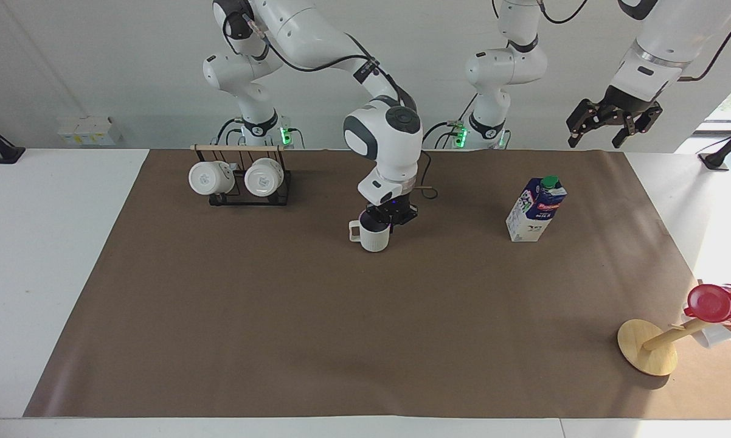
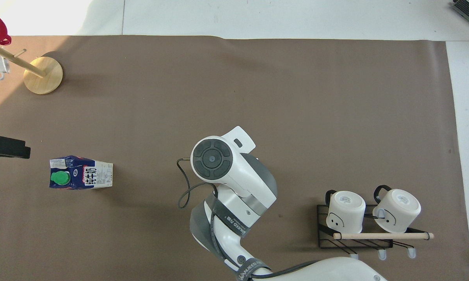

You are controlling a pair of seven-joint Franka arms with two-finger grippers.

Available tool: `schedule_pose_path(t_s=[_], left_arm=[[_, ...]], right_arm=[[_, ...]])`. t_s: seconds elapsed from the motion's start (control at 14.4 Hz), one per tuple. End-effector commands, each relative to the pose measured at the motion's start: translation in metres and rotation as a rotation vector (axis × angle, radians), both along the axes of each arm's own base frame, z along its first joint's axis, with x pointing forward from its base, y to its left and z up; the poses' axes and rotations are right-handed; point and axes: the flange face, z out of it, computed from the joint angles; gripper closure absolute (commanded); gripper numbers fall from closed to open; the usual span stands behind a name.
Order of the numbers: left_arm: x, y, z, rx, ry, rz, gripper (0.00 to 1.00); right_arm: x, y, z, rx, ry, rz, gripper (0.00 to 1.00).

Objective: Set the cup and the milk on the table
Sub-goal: 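Carry the mug toward the middle of the table with the right gripper, then set the mug down with the right gripper while the left gripper reaches the carton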

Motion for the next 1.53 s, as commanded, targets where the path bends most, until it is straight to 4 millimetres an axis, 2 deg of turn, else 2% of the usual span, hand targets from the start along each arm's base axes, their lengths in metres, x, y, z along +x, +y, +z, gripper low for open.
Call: schedule_pose_path(t_s=[0.0, 0.28, 0.35, 0.42, 0.49, 0.56, 0.69, 0.9, 1.25, 1.46], left_arm=[[-0.003, 0.004, 0.008, 0.017, 0.005, 0.009, 0.00], [-0.006, 0.003, 0.004, 0.018, 0.015, 0.000, 0.00], [-0.010, 0.003, 0.002, 0.019, 0.015, -0.001, 0.00], [-0.013, 0.003, -0.003, 0.021, 0.012, 0.001, 0.00], [-0.017, 0.002, -0.008, 0.023, 0.003, 0.000, 0.00], [-0.021, 0.002, -0.018, 0.025, -0.007, 0.001, 0.00], [-0.029, 0.000, -0.046, 0.029, -0.021, -0.002, 0.00], [-0.032, -0.003, -0.094, 0.032, -0.031, -0.010, 0.00], [-0.034, -0.003, -0.129, 0.032, -0.061, -0.011, 0.00], [-0.032, -0.004, -0.145, 0.032, -0.061, -0.015, 0.00]], right_arm=[[0.001, 0.001, -0.002, -0.001, -0.003, -0.025, 0.97], [0.000, 0.000, -0.004, -0.012, 0.008, -0.042, 0.79], [0.000, 0.000, -0.003, -0.010, 0.006, -0.042, 0.64], [0.001, 0.001, -0.001, -0.008, 0.006, -0.044, 0.41], [0.003, -0.001, 0.002, -0.005, 0.002, -0.048, 0.12], [0.002, 0.001, 0.003, -0.003, 0.001, -0.049, 0.00], [0.007, 0.003, 0.014, 0.020, -0.021, -0.076, 0.00], [0.016, -0.012, 0.063, 0.060, -0.079, -0.098, 0.00], [0.041, -0.103, 0.162, 0.085, -0.157, -0.186, 0.00], [0.050, -0.179, 0.213, 0.064, -0.185, -0.223, 0.00]])
